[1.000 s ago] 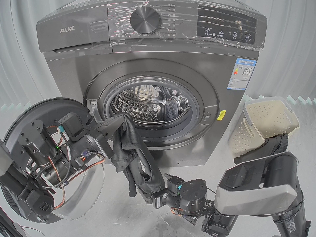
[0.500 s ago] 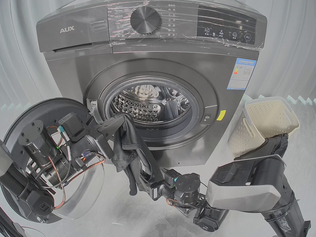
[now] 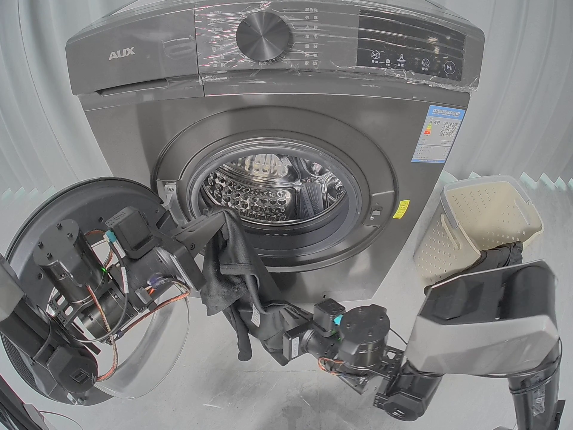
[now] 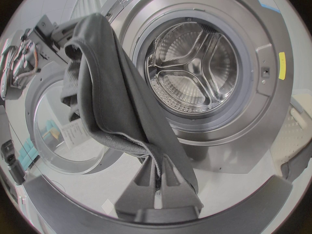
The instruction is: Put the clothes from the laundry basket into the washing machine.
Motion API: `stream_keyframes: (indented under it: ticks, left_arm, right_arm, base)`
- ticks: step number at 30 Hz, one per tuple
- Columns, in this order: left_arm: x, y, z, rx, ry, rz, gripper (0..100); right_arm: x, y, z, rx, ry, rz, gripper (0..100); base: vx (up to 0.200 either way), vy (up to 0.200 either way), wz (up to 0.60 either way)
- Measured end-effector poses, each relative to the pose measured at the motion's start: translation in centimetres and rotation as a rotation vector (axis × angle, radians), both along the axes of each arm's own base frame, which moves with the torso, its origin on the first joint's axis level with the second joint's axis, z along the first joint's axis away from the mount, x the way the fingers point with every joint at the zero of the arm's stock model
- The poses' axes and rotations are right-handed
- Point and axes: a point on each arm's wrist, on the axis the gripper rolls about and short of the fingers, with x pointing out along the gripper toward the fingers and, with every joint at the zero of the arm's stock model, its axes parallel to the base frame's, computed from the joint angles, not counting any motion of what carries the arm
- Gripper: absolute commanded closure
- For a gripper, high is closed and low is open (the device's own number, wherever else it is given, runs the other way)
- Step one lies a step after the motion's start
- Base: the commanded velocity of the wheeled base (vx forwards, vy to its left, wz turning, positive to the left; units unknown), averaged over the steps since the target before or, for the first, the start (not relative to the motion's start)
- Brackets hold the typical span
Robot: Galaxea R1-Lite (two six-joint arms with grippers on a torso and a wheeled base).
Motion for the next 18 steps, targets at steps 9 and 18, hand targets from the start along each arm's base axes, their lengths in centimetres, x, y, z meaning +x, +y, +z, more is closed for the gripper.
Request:
stream_keyframes:
  ticks: [9, 18]
  left_arm:
    - [-0.5, 0.3, 0.0, 0.003, 0.004, -0.002, 100]
    - [-1.4, 0.7, -0.3, 0.012, 0.017, -0.006, 100]
  right_arm:
    - [-1.3, -5.9, 5.6, 0.031, -0.027, -0.079, 100]
    - [-2.8, -10.5, 9.5, 0.078, -0.075, -0.148, 100]
  base:
    - [0.000, 0.000, 0.00]
    - [0.000, 0.000, 0.00]
